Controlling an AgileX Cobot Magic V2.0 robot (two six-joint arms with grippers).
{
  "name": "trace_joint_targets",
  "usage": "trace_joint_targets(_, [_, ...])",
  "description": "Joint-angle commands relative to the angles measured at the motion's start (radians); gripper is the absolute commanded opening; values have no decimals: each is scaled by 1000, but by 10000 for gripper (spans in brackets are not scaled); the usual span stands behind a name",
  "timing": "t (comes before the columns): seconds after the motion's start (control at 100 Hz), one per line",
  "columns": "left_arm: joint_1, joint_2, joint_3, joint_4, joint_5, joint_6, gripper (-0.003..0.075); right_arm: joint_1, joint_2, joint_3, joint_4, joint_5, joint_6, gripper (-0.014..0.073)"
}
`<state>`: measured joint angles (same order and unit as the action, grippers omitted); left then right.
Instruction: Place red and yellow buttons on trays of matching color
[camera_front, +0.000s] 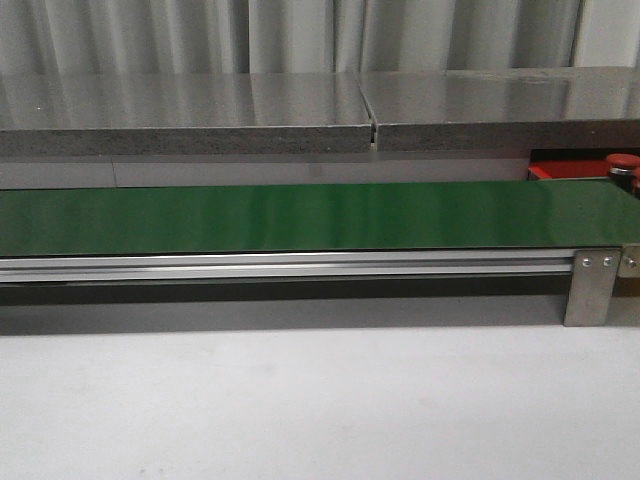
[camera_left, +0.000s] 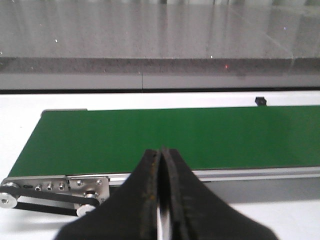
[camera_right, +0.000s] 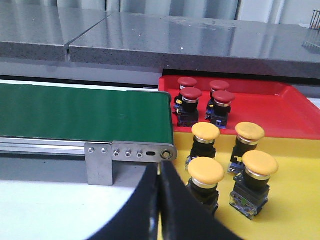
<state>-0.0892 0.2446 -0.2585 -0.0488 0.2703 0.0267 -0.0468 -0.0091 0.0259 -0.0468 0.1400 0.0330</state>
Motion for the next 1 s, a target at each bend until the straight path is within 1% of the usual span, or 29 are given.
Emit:
trace_joint_targets(0.0, [2,-33,44,5,-215,-20,-19,-7,-18,-9,-12,-81,1,-67])
trace_joint_targets(0.13, [2,-73,110,13,-213,-48,-19,-7,-18,-9,-12,-81,1,-67])
trace_joint_targets(0.32, [2,-155,194,22,-225,-48,-19,-7,-18,-9,-12,-81,1,-67])
trace_joint_targets(0.52, [35,-289,295,22,-236,-48,-19,-7,-18,-9,-12,-81,1,-67])
trace_joint_targets(0.56, [37,-290,292,25,-187,-48,-19,-7,-17,-9,-12,-81,1,-67])
trace_joint_targets(0.83, [35,-290,292,25,-182,-48,-19,-7,-15,-9,-12,-78,1,-67])
trace_joint_targets(0.99, [35,-290,292,23,-206,-48,-19,-7,-15,-9,-12,-78,1,-67])
